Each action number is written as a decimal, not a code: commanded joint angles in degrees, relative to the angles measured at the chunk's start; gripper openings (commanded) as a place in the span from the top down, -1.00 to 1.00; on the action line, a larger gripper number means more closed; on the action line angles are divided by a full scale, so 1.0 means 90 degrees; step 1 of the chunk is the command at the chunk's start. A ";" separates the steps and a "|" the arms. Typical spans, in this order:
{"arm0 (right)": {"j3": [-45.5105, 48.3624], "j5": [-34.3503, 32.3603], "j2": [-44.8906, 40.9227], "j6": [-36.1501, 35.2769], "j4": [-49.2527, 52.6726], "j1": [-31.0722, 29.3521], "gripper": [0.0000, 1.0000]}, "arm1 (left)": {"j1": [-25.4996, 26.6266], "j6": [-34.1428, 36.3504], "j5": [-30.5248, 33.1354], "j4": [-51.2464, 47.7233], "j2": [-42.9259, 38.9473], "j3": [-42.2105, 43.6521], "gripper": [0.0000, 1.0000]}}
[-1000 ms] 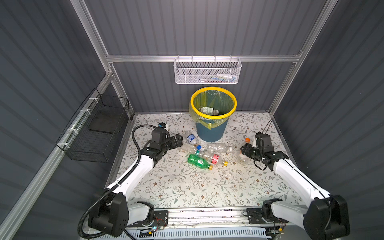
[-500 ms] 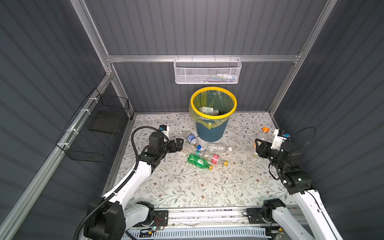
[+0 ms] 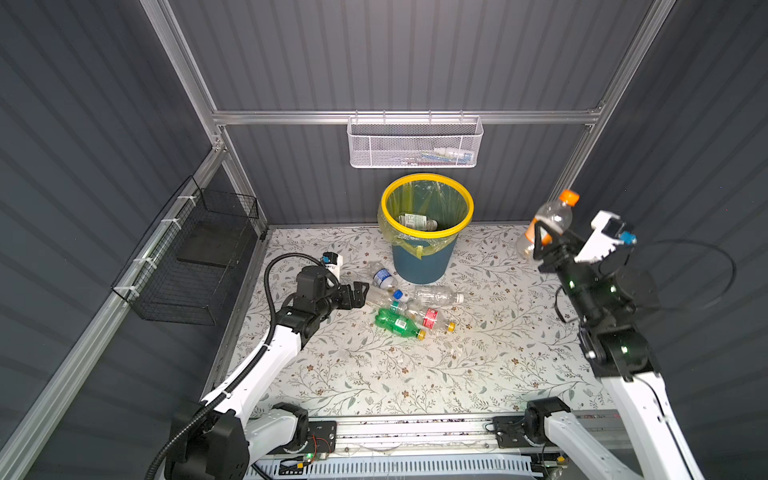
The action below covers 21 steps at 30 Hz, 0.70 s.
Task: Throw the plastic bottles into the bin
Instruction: 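Lift the orange-capped bottle over the bin with the right gripper and release it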
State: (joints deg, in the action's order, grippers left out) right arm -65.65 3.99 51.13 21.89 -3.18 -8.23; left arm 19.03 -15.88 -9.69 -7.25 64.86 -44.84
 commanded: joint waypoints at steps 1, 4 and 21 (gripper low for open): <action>-0.1328 0.0677 0.1988 0.0508 -0.0745 -0.0156 -0.04 | 0.0031 0.0521 -0.0085 -0.0775 -0.0048 -0.0435 -0.96; -0.3791 0.1576 0.4122 0.0540 0.0763 -0.0463 -0.14 | 0.0167 0.1073 0.0008 -0.1853 0.0232 -0.1114 -0.95; -0.2688 0.1368 0.3075 0.0452 0.1672 0.0208 -0.98 | 0.2202 0.3347 0.1346 -0.3331 0.1238 -0.1775 -0.97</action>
State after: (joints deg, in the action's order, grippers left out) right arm -94.32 17.06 83.59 24.10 15.44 -8.60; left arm 36.58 7.53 0.51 -34.09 74.72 -59.77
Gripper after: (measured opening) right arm 0.991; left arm 0.986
